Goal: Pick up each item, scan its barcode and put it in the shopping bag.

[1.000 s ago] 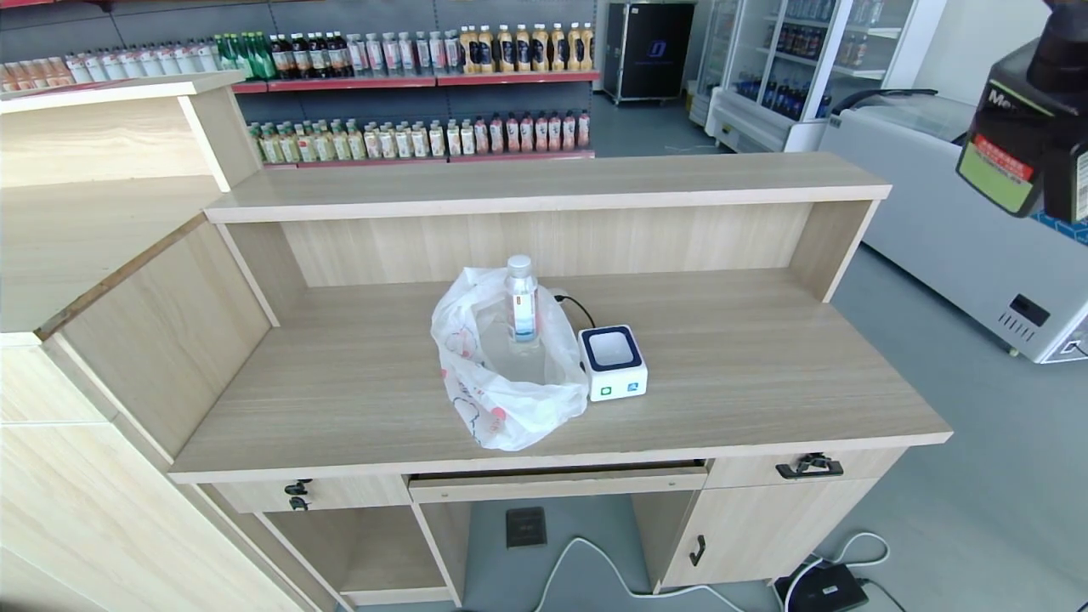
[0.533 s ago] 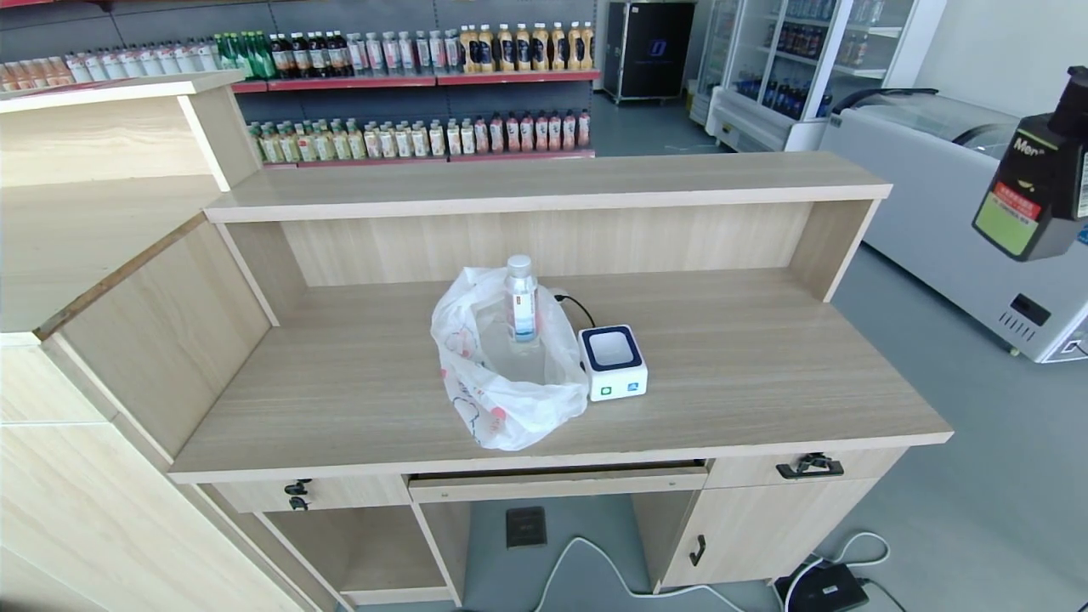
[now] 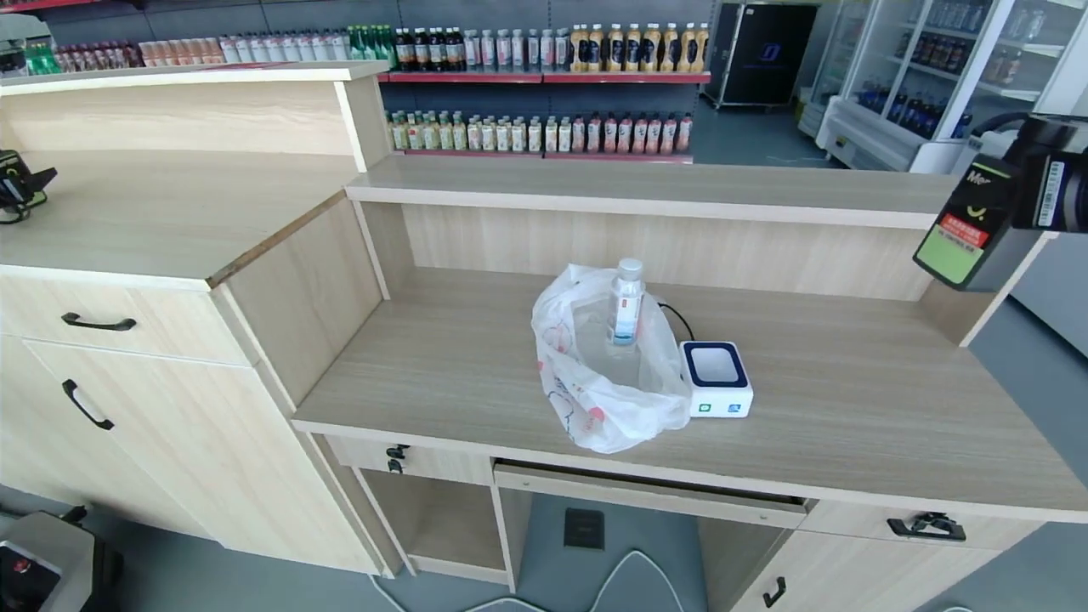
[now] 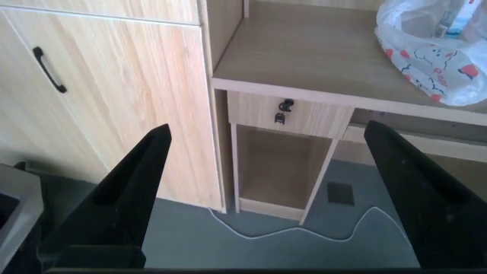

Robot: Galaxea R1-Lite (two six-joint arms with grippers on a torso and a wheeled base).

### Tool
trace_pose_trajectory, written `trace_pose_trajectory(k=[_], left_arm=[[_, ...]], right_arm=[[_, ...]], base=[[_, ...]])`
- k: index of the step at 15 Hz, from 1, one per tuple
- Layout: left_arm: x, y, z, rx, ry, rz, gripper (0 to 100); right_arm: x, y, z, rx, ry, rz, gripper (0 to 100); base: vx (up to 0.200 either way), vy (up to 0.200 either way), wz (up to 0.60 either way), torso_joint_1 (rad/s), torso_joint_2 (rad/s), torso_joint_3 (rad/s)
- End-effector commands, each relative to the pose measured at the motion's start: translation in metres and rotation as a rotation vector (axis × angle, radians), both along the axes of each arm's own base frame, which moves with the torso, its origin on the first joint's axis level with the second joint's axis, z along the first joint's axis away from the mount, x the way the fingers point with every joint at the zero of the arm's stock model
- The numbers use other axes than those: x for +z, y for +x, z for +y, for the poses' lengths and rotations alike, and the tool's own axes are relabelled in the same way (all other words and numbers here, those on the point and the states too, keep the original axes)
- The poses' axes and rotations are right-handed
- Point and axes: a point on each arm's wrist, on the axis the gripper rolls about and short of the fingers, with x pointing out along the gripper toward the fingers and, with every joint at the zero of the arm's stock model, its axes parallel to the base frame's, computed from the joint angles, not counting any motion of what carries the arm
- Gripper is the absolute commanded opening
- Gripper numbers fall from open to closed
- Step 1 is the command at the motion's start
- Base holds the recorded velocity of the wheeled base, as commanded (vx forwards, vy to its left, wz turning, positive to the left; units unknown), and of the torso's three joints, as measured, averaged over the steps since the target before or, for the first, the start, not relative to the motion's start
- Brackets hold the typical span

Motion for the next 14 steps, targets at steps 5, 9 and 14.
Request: trace_pose_trajectory(k=[5,9,14], left_arm=[[0.000,0.000,0.000,0.001,-0.001,0.001,100],[0.000,0.000,0.000,0.000,-0.001,0.001,100],[0.000,0.000,0.000,0.001,-0.001,0.001,100]], right_arm=[[-0.041,0.016,-0.054,0.271,0.240,0.123,0],[-0.071,0.035,-0.089,0.282,0.335,0.194,0],[-0.090,0.052,-0.116,0.348,0.393,0.181,0]], base=[[0.000,0.000,0.12,0.000,0.00,0.000],[0.000,0.000,0.00,0.000,0.00,0.000],[0.000,0.000,0.00,0.000,0.00,0.000]])
